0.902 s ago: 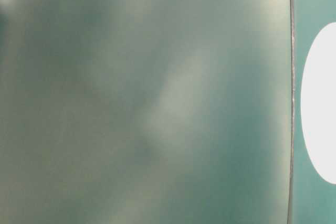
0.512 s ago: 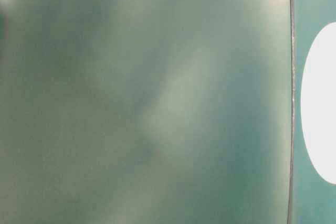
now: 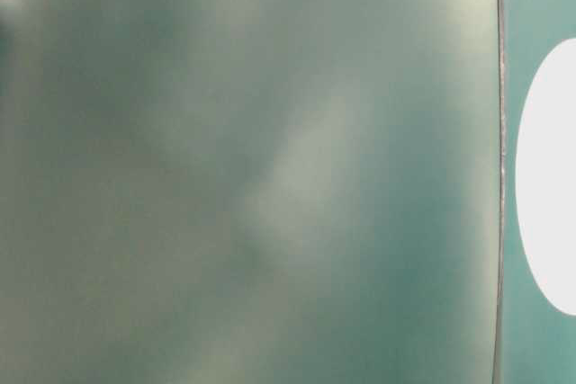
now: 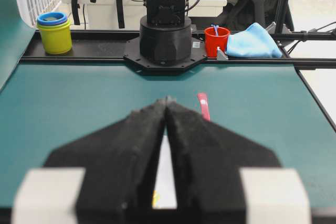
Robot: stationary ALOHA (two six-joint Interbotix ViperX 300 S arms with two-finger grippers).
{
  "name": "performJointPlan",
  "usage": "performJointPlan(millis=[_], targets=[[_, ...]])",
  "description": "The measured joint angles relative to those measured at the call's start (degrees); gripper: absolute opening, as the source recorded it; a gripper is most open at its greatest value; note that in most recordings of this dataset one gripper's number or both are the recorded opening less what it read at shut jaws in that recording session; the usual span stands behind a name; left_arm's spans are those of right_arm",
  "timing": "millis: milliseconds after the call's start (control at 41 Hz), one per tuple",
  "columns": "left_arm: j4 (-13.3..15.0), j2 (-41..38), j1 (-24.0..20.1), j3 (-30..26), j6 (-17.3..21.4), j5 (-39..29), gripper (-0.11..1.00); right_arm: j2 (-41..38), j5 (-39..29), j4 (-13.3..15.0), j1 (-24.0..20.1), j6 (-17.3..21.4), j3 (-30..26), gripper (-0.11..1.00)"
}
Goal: Scoop the yellow hexagonal prism block from the bowl with a spoon using the right arm.
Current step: 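Move the right gripper toward the red spoon handle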
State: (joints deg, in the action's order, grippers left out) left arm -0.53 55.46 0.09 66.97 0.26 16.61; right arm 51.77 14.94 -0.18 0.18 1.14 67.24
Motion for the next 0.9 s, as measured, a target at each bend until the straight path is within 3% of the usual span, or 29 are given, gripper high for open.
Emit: performJointPlan(millis=[171, 366, 902], targets=[[0.0, 0.0, 0.0, -0.1, 0.0, -0.5, 0.09, -3.5, 1.8, -0.5, -0.4, 0.3, 1.1, 0.63], [0.0, 0.1, 0.0, 0.0, 0.0, -0.8, 0.09, -9.5, 8.6, -1.2, -1.4, 0.4, 3.5, 0.63], [-0.1, 0.0, 0.0, 0.0, -0.1, -1.6, 0.09, -28.7, 39.0, -3.1, -5.8, 8.7, 15.1, 0.63]])
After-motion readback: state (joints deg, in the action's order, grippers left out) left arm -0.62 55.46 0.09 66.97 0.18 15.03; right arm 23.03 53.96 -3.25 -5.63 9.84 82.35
